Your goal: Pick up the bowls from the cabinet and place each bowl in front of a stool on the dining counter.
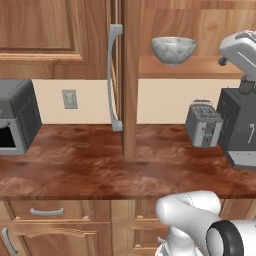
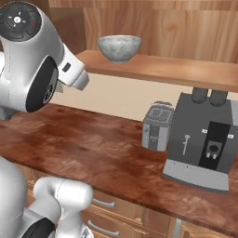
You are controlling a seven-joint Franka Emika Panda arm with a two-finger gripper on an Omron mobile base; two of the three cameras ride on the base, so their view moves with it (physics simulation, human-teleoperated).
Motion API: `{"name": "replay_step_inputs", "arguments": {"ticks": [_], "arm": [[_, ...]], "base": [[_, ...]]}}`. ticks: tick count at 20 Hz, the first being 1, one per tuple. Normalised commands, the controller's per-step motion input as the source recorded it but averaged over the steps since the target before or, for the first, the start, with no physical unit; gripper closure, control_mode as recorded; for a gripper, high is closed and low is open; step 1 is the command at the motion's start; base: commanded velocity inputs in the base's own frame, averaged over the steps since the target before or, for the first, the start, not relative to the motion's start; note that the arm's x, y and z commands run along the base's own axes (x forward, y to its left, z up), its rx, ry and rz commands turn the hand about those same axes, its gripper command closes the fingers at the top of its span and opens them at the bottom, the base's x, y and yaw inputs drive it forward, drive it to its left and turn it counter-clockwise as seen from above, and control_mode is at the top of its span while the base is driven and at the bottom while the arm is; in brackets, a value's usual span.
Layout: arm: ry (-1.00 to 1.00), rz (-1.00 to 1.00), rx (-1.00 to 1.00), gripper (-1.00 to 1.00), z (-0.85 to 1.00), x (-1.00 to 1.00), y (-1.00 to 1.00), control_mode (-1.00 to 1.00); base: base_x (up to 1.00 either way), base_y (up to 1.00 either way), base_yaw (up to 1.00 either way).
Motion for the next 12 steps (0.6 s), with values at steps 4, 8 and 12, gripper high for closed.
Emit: {"name": "replay_step_inputs", "arguments": {"ticks": [4, 8, 12], "arm": [[-0.1, 0.08, -0.32, -1.0, 0.0, 0.13, 0.0, -1.0], [-0.1, 0.01, -0.25, -1.0, 0.0, 0.02, 0.0, -1.0], [-0.15, -0.02, -0.01, -1.0, -0.08, 0.0, 0.0, -1.0]], "base": [[0.0, 0.0, 0.0], [0.0, 0.0, 0.0], [0.0, 0.0, 0.0]]}}
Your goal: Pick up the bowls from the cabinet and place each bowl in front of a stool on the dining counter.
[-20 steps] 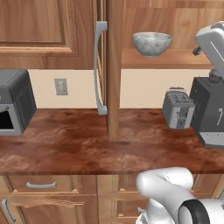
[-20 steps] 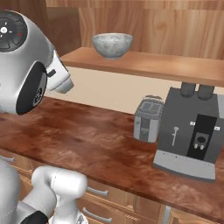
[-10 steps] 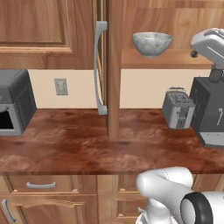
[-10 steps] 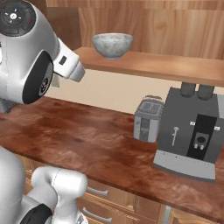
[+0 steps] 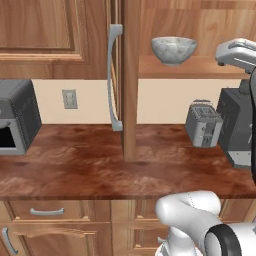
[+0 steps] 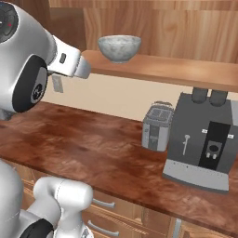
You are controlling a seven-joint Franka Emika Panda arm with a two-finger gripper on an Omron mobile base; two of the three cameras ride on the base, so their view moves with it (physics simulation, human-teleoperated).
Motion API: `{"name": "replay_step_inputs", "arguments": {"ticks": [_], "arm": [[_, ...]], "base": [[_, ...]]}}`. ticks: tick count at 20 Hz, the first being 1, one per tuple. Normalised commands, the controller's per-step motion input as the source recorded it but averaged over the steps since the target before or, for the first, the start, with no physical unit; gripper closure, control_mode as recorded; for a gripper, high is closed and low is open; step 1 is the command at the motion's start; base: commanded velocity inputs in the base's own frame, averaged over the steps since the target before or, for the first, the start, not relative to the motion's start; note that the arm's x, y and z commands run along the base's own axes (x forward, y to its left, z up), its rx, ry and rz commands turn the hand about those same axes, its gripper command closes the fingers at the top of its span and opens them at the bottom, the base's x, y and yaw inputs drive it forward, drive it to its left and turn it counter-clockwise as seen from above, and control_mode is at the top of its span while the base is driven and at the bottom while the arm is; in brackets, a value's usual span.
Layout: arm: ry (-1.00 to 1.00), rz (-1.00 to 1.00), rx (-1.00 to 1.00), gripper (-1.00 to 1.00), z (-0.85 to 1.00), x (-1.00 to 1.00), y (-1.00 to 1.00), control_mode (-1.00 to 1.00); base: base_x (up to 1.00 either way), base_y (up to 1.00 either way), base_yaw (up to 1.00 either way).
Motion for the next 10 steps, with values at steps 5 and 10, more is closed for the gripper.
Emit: {"name": "replay_step_inputs", "arguments": {"ticks": [5, 10], "arm": [[-0.07, -0.08, 0.1, -1.0, -0.01, 0.13, 0.0, -1.0], [0.0, -0.09, 0.21, -1.0, 0.0, 0.08, 0.0, -1.0]], "base": [[0.0, 0.0, 0.0], [0.0, 0.0, 0.0]]}}
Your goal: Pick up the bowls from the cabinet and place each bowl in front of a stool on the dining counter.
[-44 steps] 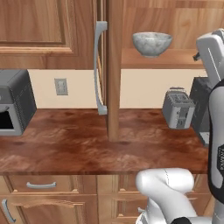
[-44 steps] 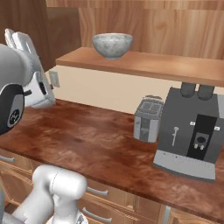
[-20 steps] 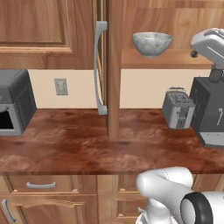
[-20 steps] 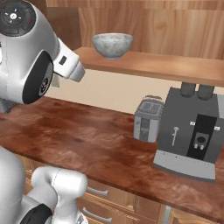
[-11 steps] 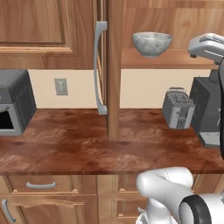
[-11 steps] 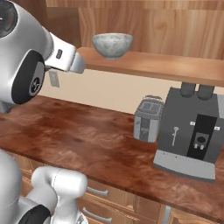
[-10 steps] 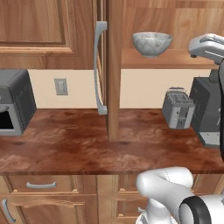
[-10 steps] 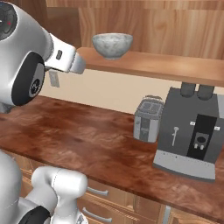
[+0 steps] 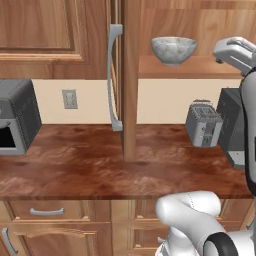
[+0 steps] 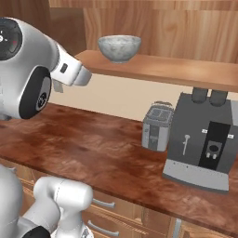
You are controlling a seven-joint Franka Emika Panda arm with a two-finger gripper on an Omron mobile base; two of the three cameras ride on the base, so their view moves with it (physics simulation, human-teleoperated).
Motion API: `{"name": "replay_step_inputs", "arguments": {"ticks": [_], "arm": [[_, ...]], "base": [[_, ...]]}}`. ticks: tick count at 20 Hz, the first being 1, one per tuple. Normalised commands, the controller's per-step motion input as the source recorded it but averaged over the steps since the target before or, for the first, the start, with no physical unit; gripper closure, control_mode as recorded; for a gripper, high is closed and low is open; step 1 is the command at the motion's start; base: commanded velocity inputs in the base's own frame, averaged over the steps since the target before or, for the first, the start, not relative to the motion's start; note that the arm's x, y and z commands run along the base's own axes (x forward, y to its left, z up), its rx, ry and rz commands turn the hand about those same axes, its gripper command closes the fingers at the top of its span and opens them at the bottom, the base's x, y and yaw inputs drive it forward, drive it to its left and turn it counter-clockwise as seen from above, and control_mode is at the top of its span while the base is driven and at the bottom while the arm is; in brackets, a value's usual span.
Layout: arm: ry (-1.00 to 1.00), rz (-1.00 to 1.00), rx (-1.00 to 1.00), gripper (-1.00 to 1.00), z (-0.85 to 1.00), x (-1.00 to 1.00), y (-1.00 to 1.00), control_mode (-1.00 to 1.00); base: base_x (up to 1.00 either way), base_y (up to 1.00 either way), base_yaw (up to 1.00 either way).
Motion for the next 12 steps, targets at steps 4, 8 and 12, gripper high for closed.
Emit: {"name": "replay_step_inputs", "arguments": {"ticks": [4, 8, 12], "arm": [[0.0, -0.06, 0.21, -1.0, 0.0, 0.11, 0.0, -1.0], [0.07, -0.02, 0.08, -1.0, 0.0, 0.15, 0.0, -1.0], [0.08, 0.0, 0.0, -1.0, 0.0, 0.4, 0.0, -1.0]], "base": [[0.0, 0.0, 0.0], [0.0, 0.0, 0.0], [0.0, 0.0, 0.0]]}}
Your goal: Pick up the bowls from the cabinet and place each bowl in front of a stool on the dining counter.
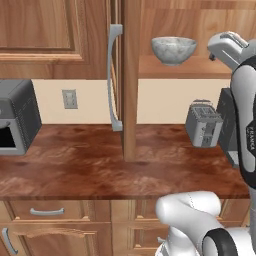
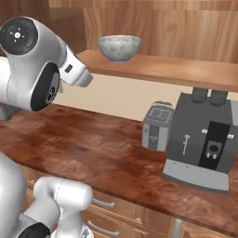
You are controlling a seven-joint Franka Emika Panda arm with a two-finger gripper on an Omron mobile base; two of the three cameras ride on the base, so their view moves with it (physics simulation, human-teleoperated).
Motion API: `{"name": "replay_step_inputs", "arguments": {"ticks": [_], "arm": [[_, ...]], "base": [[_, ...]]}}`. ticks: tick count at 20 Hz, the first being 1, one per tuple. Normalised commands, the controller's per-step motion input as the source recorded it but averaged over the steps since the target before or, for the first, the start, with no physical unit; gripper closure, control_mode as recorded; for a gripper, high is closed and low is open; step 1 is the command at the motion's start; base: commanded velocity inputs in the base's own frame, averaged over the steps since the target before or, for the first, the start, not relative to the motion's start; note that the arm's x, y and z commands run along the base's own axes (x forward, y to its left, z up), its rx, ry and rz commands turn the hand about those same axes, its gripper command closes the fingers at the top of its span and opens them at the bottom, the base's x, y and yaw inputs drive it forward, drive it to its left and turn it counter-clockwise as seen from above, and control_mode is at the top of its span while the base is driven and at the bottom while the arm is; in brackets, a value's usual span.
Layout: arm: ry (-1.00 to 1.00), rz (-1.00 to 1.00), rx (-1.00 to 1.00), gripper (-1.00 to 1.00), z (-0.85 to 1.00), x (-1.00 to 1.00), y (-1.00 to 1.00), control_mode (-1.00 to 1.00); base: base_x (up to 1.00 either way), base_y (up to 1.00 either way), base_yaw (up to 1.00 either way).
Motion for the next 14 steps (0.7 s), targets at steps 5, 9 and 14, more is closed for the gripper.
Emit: {"name": "replay_step_inputs", "arguments": {"ticks": [5, 9, 14], "arm": [[0.14, 0.0, 0.0, -1.0, 0.0, 0.49, 0.0, -1.0], [0.01, 0.0, 0.0, -1.0, -0.03, 0.45, 0.0, -1.0], [0.0, 0.0, 0.0, -1.0, -0.11, 0.43, -0.11, -1.0]], "base": [[0.0, 0.0, 0.0], [0.0, 0.0, 0.0], [0.0, 0.0, 0.0]]}}
